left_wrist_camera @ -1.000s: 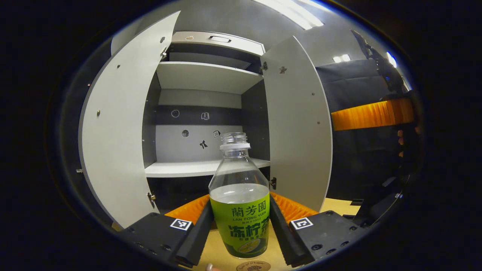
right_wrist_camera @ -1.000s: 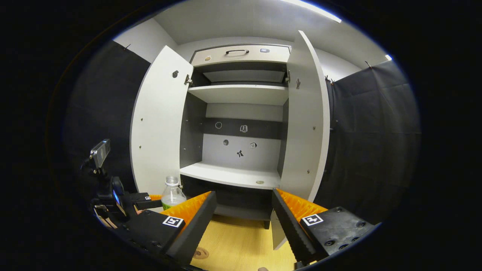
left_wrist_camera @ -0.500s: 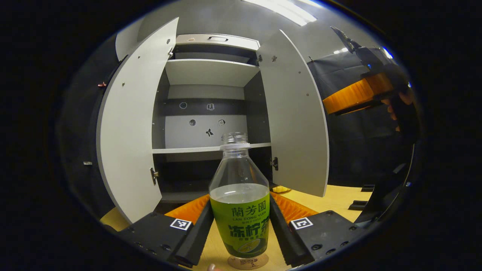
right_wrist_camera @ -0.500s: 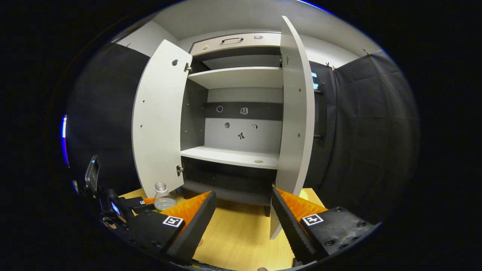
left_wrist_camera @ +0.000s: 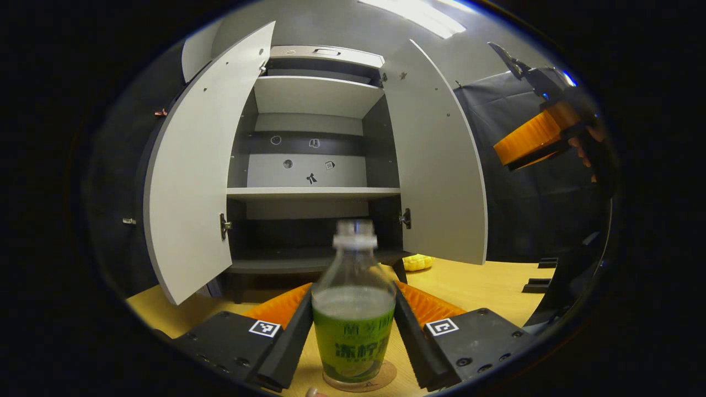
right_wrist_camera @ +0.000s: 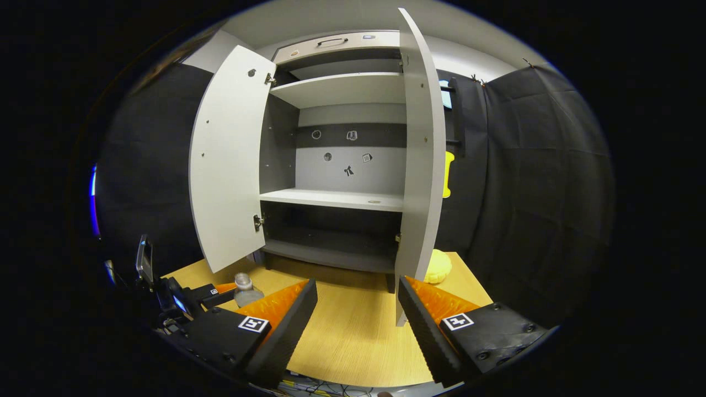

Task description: Grasp the bottle in the cabinet with the left hand and place it on the coaster, then close the right door with the right hand and the left door with the left hand.

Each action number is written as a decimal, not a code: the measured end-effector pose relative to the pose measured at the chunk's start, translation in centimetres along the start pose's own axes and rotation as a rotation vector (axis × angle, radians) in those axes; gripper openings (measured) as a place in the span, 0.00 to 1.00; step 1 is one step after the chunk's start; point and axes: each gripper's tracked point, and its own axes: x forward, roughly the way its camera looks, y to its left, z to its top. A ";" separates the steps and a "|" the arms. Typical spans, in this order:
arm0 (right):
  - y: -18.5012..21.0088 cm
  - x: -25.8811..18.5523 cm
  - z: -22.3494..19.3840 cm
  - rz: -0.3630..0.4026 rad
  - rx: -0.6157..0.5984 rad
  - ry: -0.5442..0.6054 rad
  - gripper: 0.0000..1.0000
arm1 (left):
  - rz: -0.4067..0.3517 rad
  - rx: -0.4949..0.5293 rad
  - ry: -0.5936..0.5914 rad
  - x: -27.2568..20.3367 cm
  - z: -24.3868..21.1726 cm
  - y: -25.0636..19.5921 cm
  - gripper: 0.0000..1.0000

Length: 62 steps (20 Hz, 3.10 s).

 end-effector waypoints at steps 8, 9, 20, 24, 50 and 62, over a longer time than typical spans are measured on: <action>1.2 0.6 -1.1 0.019 -0.039 0.031 0.98 | -0.021 -0.019 0.015 -0.2 -1.2 0.1 0.81; 1.4 0.6 -0.9 0.021 -0.036 0.029 0.99 | -0.027 -0.018 0.015 -0.2 -1.0 0.1 0.81; 1.4 0.4 1.7 0.022 -0.029 -0.003 0.98 | -0.026 -0.020 0.009 0.7 2.7 0.4 0.93; 1.1 0.1 4.8 0.004 -0.012 -0.047 0.98 | -0.044 0.007 -0.036 1.3 8.1 0.4 0.93; -7.9 -0.6 17.2 -0.348 0.020 -0.161 0.98 | -0.063 0.021 -0.025 -3.9 33.0 14.4 0.95; -15.7 0.5 19.6 -0.388 0.088 -0.179 0.98 | 0.291 -0.064 0.047 -9.5 32.8 26.1 0.95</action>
